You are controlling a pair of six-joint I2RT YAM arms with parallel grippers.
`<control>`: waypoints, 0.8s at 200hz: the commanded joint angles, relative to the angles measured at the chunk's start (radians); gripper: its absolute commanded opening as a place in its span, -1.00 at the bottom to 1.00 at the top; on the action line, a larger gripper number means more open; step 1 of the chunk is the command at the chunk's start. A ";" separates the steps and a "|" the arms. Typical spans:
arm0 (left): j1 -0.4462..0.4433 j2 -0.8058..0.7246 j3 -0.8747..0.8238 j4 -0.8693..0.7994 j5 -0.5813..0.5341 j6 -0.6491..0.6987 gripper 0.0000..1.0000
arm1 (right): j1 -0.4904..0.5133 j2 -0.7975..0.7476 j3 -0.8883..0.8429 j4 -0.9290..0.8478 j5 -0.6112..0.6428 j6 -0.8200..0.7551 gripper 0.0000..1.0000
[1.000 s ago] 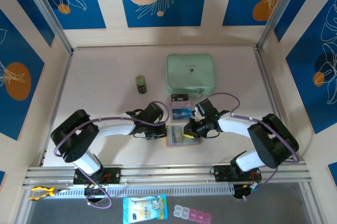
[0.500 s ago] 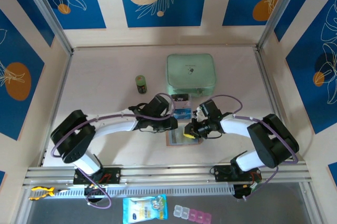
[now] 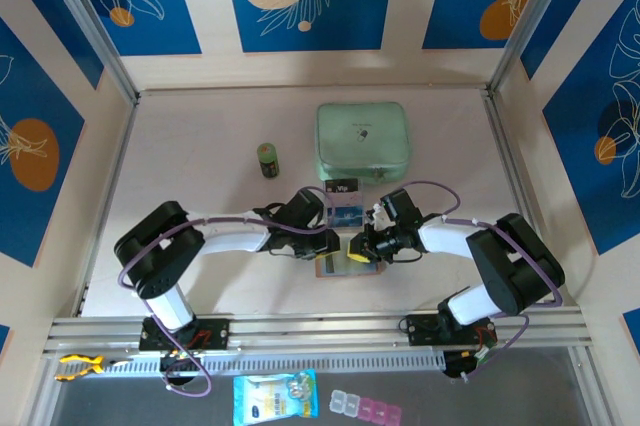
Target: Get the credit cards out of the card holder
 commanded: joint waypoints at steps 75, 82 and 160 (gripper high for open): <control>-0.011 -0.001 0.020 0.041 0.046 -0.020 -0.49 | -0.006 -0.147 0.071 -0.212 0.066 -0.024 -0.56; -0.014 -0.002 0.027 0.038 0.048 -0.019 -0.49 | -0.008 -0.167 0.085 -0.242 0.076 -0.030 -0.56; -0.033 0.022 0.117 0.007 0.075 0.000 -0.28 | -0.051 -0.303 0.168 -0.469 0.181 -0.076 -0.52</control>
